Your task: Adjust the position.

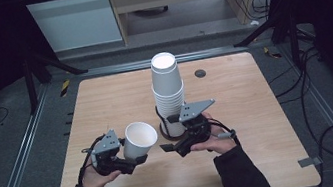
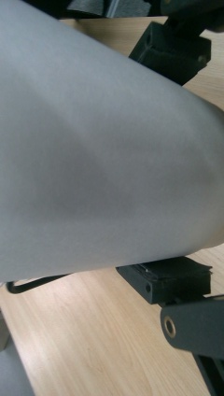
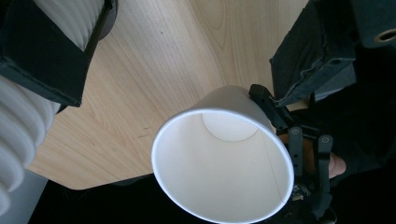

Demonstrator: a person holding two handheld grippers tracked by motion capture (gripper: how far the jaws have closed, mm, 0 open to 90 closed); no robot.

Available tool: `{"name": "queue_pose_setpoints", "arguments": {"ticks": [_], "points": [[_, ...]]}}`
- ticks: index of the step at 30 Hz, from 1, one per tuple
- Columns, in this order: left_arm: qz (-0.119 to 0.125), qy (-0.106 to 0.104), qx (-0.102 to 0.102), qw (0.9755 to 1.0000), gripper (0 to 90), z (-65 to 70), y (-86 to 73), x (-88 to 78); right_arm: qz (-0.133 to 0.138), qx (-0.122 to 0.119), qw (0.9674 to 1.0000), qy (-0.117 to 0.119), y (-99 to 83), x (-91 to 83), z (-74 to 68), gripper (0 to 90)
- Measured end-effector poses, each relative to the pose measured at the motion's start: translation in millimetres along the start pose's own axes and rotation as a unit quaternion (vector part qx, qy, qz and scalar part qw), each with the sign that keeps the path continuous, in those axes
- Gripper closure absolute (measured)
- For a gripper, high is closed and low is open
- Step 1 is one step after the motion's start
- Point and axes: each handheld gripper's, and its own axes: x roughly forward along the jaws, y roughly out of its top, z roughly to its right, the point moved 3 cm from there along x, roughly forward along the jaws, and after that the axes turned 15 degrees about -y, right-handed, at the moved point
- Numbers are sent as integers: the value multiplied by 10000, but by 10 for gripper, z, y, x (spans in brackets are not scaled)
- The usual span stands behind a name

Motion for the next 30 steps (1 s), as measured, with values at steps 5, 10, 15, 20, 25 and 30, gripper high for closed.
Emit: {"name": "queue_pose_setpoints", "arguments": {"ticks": [5,10,15,20,25,30], "points": [[255,-33,-77,9996,215,22,28,41,178,251,9995,-12,-96,-33,-25,46],[311,-78,-112,9994,215,40,32,97,258,469,9986,-1,-185,-21,-42,43],[353,-99,-126,9992,215,48,32,133,291,596,9977,134,-215,9,-77,43],[341,-136,-96,9993,215,68,35,176,362,655,9969,259,-203,72,-122,43],[341,-142,-67,9993,215,89,45,201,446,755,9955,369,-180,133,-144,45],[326,-168,-29,9993,216,111,55,219,491,811,9943,480,-147,217,-182,47]]}}
